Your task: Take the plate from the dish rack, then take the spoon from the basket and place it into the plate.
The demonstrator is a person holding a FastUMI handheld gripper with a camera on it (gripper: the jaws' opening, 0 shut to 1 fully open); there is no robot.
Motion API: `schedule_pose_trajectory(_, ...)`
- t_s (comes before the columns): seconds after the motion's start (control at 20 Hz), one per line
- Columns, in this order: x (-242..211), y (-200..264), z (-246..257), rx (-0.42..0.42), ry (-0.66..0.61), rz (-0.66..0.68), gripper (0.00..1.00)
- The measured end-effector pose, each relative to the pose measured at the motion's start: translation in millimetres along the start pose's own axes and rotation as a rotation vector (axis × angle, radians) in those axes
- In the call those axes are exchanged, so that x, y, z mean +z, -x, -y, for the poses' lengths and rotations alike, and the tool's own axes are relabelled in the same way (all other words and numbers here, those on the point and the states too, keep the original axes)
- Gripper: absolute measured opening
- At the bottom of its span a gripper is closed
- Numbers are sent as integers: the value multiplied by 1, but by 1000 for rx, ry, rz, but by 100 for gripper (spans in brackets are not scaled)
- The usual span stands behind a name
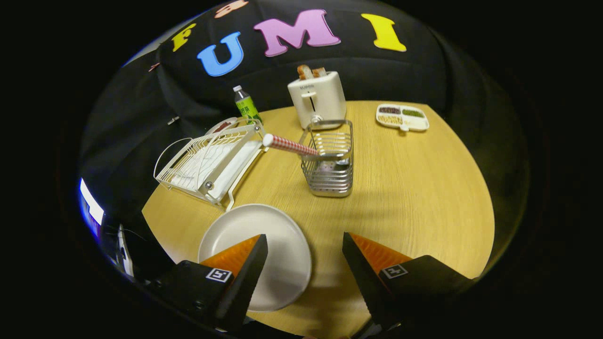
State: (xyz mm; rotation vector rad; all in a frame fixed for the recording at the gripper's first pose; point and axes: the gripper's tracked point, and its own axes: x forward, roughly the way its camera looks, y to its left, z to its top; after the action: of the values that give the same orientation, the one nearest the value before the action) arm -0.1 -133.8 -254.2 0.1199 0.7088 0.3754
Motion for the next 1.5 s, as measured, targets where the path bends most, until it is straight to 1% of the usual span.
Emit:
schedule_pose_trajectory(0.25, 44, 20, -5, 8, 39, 133, 98)
schedule_pose_trajectory(0.5, 88, 23, -13, 17, 156, 264, 99)
schedule_pose_trajectory(0.7, 103, -1, -25, 41, 220, 306, 98)
schedule_pose_trajectory(0.9, 103, -40, -23, 19, 286, 297, 98)
schedule_pose_trajectory(1.0, 102, -58, -16, -8, 318, 290, 98)
schedule_pose_trajectory(1.1, 103, -68, -13, -19, 325, 288, 93)
schedule_pose_trajectory(1.15, 105, -74, -13, -19, 318, 294, 87)
schedule_pose_trajectory(1.2, 108, -78, -14, -17, 312, 299, 87)
schedule_pose_trajectory(1.3, 110, -86, -13, -23, 317, 300, 84)
schedule_pose_trajectory(1.35, 109, -91, -15, -16, 319, 297, 76)
schedule_pose_trajectory(1.5, 107, -98, -18, -17, 342, 280, 65)
